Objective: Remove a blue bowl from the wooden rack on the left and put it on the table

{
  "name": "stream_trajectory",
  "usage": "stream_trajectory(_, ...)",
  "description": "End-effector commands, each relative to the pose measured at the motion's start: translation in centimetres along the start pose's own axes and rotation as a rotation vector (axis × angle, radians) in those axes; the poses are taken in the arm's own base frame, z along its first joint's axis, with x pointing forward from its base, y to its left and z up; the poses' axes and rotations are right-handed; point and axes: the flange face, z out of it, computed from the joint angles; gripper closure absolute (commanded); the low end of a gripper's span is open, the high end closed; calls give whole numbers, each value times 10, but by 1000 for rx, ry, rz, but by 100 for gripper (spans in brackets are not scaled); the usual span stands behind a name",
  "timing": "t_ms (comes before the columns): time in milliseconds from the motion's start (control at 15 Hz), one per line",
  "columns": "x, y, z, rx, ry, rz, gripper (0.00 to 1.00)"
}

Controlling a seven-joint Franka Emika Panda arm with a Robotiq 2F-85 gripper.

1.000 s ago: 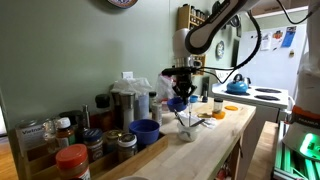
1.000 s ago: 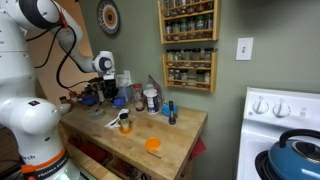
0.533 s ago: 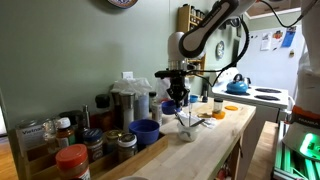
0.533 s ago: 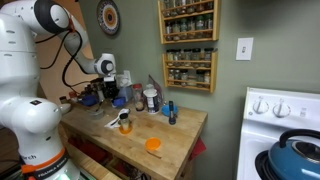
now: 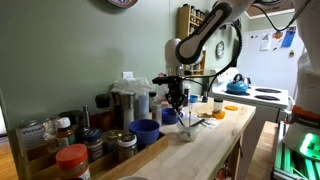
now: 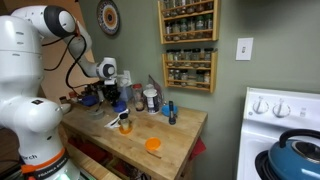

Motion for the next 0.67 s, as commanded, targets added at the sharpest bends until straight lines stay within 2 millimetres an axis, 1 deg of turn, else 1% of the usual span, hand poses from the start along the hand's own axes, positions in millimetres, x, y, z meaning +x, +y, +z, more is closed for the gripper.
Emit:
stream_trajectory(0,2,-6,-7,-18,6,7,49)
stream_trajectory(67,1,-4,-16,-27,5,-11,41)
stream_trajectory(133,0,0,-31,-21,2,-30,34)
stream_trajectory(200,-4,12,-55,11,-11,-98,27)
stream_trajectory(267,-8,20,-73,54,-19,-173,19)
stream_trajectory(333,-9,36,-90,88,25,-216,12)
stream_trajectory(400,-11,46,-106,115,35,-266,3)
stream_trajectory(467,-13,11,-77,76,2,-188,1)
stream_trajectory(533,-16,17,-93,97,2,-201,15)
stream_trajectory(600,-17,19,-99,107,1,-202,7)
